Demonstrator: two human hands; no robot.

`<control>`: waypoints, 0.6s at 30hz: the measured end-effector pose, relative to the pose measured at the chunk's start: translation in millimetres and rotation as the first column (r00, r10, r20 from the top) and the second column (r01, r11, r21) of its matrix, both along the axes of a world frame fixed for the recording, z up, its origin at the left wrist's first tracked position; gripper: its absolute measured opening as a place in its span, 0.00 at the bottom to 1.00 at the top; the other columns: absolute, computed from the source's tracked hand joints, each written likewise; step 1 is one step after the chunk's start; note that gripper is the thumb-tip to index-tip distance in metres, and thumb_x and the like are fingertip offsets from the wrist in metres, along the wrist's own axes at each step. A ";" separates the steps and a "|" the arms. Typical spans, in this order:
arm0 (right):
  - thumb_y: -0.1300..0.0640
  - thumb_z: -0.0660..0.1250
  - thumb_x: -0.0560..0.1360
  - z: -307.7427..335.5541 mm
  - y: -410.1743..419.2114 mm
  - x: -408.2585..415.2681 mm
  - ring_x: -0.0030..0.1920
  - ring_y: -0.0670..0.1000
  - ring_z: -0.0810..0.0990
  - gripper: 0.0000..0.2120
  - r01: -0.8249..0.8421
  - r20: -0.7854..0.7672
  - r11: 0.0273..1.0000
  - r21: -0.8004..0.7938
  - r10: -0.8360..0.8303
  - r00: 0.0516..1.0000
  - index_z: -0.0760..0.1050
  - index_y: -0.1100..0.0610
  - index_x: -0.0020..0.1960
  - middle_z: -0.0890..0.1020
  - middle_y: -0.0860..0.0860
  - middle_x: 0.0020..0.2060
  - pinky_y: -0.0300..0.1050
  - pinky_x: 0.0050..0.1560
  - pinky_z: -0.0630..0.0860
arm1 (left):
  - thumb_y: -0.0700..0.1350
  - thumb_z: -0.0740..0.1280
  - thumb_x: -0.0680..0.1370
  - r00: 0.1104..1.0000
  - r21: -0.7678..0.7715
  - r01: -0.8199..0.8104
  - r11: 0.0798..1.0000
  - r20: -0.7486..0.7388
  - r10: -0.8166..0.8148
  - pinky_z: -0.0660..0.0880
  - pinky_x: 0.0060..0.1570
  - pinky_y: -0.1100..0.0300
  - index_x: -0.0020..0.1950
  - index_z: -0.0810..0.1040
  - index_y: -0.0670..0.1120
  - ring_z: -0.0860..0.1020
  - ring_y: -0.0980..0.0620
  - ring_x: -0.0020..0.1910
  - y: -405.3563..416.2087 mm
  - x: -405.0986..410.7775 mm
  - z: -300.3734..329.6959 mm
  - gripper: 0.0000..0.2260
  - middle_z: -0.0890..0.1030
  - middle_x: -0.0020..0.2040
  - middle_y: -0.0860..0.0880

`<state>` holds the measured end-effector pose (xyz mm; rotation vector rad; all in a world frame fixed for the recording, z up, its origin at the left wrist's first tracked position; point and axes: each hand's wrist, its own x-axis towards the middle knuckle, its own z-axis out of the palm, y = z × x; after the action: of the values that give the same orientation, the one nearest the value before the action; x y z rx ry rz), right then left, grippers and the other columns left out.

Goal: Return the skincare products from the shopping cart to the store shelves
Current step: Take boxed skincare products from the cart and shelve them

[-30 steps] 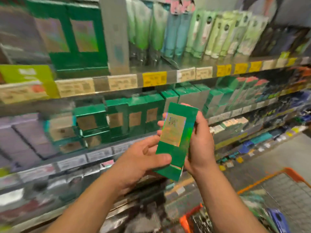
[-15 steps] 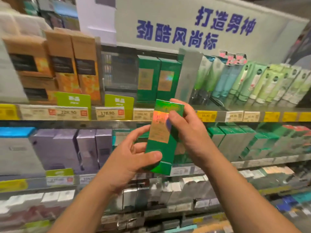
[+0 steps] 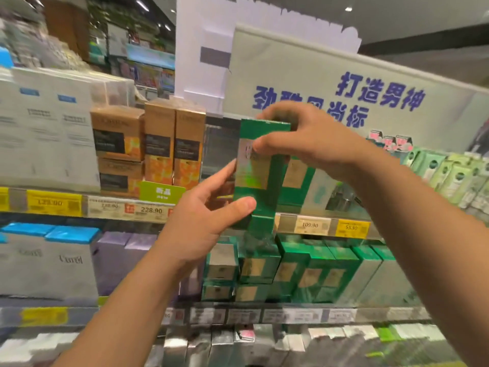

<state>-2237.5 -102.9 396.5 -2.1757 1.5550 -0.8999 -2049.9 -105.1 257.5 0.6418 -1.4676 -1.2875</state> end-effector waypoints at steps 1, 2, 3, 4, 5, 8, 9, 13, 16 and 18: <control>0.45 0.76 0.71 9.1 -4.4 2.9 0.43 0.45 0.84 0.16 -0.002 -0.040 1.000 -0.023 0.001 0.999 0.79 0.49 0.55 0.86 0.47 0.44 0.45 0.45 0.80 | 0.47 0.76 0.73 0.999 -0.037 -0.032 0.999 0.011 0.032 0.80 0.61 0.55 0.71 0.76 0.59 0.83 0.57 0.60 -2.1 0.6 5.3 0.27 0.85 0.59 0.58; 0.47 0.77 0.72 17.6 -10.1 5.3 0.45 0.47 0.85 0.16 -0.002 -0.068 0.999 -0.042 -0.001 0.998 0.79 0.50 0.56 0.86 0.48 0.46 0.49 0.46 0.80 | 0.45 0.74 0.76 0.997 -0.077 -0.068 0.995 0.023 0.070 0.79 0.61 0.57 0.72 0.75 0.59 0.82 0.60 0.60 -4.3 1.2 10.2 0.25 0.85 0.59 0.60; 0.47 0.77 0.72 25.5 -14.9 8.3 0.47 0.49 0.85 0.16 -0.005 -0.084 0.998 -0.056 0.000 0.996 0.79 0.52 0.56 0.86 0.50 0.47 0.50 0.47 0.81 | 0.43 0.72 0.78 0.993 -0.114 -0.105 0.988 0.042 0.110 0.77 0.62 0.59 0.73 0.74 0.59 0.81 0.62 0.60 -6.1 1.8 14.5 0.25 0.84 0.60 0.63; 0.47 0.77 0.71 32.4 -20.4 11.3 0.48 0.51 0.85 0.17 -0.003 -0.095 0.998 -0.071 -0.004 0.995 0.79 0.52 0.55 0.86 0.51 0.48 0.50 0.47 0.81 | 0.41 0.71 0.80 0.987 -0.146 -0.140 0.979 0.061 0.150 0.75 0.63 0.63 0.74 0.73 0.60 0.79 0.66 0.61 -7.6 2.5 18.1 0.25 0.82 0.60 0.66; 0.44 0.77 0.69 38.7 -25.0 14.9 0.47 0.51 0.85 0.19 0.003 -0.106 0.996 -0.091 -0.013 0.994 0.79 0.52 0.54 0.86 0.51 0.48 0.49 0.46 0.80 | 0.41 0.70 0.80 0.979 -0.166 -0.173 0.971 0.081 0.188 0.74 0.63 0.65 0.75 0.72 0.61 0.78 0.68 0.62 -9.3 3.6 20.3 0.26 0.81 0.61 0.69; 0.39 0.75 0.62 50.1 -40.4 21.5 0.43 0.48 0.81 0.24 0.020 -0.148 0.989 -0.147 -0.042 0.988 0.80 0.51 0.53 0.85 0.49 0.46 0.46 0.43 0.77 | 0.39 0.68 0.81 0.963 -0.201 -0.222 0.954 0.111 0.247 0.73 0.67 0.61 0.77 0.69 0.62 0.75 0.68 0.65 -15.2 6.5 22.1 0.28 0.78 0.65 0.69; 0.39 0.75 0.62 51.8 -45.4 21.8 0.44 0.49 0.82 0.26 0.019 -0.163 0.988 -0.151 -0.044 0.986 0.80 0.52 0.54 0.86 0.49 0.47 0.48 0.45 0.78 | 0.39 0.68 0.81 0.960 -0.207 -0.226 0.952 0.120 0.254 0.73 0.67 0.60 0.78 0.68 0.62 0.75 0.68 0.65 -16.9 7.2 21.4 0.28 0.78 0.66 0.69; 0.46 0.77 0.72 50.8 -60.4 21.6 0.52 0.51 0.82 0.24 0.042 -0.325 0.985 -0.166 -0.095 0.941 0.77 0.55 0.63 0.84 0.50 0.53 0.51 0.56 0.80 | 0.40 0.67 0.82 0.955 -0.187 -0.226 0.956 0.153 0.255 0.69 0.65 0.74 0.80 0.65 0.61 0.71 0.74 0.66 -21.8 8.8 17.0 0.29 0.74 0.68 0.69; 0.47 0.77 0.73 43.3 -69.8 18.5 0.46 0.46 0.79 0.22 0.054 -0.381 0.981 -0.186 -0.123 0.916 0.76 0.53 0.62 0.81 0.46 0.49 0.45 0.47 0.78 | 0.41 0.67 0.82 0.954 -0.153 -0.220 0.963 0.173 0.245 0.64 0.61 0.82 0.81 0.61 0.60 0.68 0.72 0.70 -25.6 9.2 12.2 0.31 0.68 0.76 0.64; 0.46 0.77 0.73 37.9 -75.1 15.7 0.45 0.43 0.78 0.21 0.052 -0.397 0.983 -0.178 -0.120 0.910 0.76 0.52 0.62 0.80 0.45 0.48 0.40 0.43 0.75 | 0.42 0.67 0.82 0.953 -0.139 -0.207 0.968 0.196 0.232 0.63 0.59 0.84 0.82 0.59 0.60 0.67 0.69 0.72 -27.9 9.6 9.4 0.31 0.66 0.77 0.63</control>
<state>-2221.8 -178.1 434.4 -2.5555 1.8332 -0.6434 -2040.2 -133.0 266.9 0.8585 -1.5803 -0.9772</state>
